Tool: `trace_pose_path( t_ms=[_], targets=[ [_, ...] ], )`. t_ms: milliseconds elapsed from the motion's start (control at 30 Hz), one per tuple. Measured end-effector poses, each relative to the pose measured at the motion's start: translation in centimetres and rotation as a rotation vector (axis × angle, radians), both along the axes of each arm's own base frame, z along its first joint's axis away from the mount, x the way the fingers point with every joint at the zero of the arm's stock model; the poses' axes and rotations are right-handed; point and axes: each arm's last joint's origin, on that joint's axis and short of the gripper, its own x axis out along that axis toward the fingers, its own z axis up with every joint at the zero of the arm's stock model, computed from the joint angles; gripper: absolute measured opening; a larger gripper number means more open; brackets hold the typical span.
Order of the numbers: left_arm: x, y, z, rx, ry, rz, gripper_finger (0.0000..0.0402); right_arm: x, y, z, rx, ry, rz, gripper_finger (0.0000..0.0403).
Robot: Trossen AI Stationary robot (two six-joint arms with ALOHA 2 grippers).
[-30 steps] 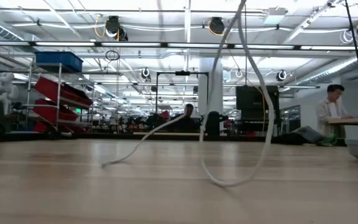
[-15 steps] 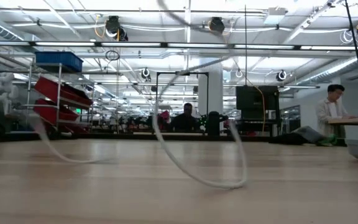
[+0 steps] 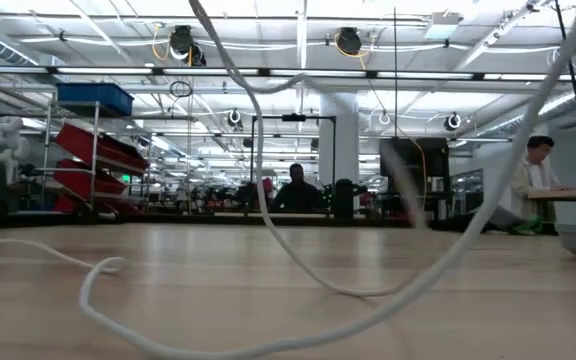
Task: Coil cords
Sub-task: Coil the white cable wire onto the spool
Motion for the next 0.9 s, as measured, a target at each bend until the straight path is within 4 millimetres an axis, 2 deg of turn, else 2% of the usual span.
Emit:
trace_pose_path(
  t_ms=[300,467,600,700,900],
  targets=[
    [-0.6,-0.8,0.7,0.008,-0.066,-0.054,0.0002,0.2,-0.8,-1.4,0.048,0.131,-0.066,0.0],
    [-1.4,-1.7,2.1,0.003,-0.122,-0.089,0.0002,0.2,0.0,-3.0,0.04,0.21,-0.078,0.0],
    [-2.3,-2.6,2.5,0.043,-0.179,-0.112,0.0002,0.2,0.7,-4.2,0.023,0.246,-0.078,0.0],
    [-2.8,-3.0,2.6,0.078,-0.201,-0.047,0.0002,0.2,0.8,-4.3,0.028,0.256,-0.087,0.0],
    [-4.1,-2.4,3.6,0.093,-0.167,0.153,0.0002,-0.5,0.9,-5.0,-0.004,0.324,-0.101,0.0]
  ],
)
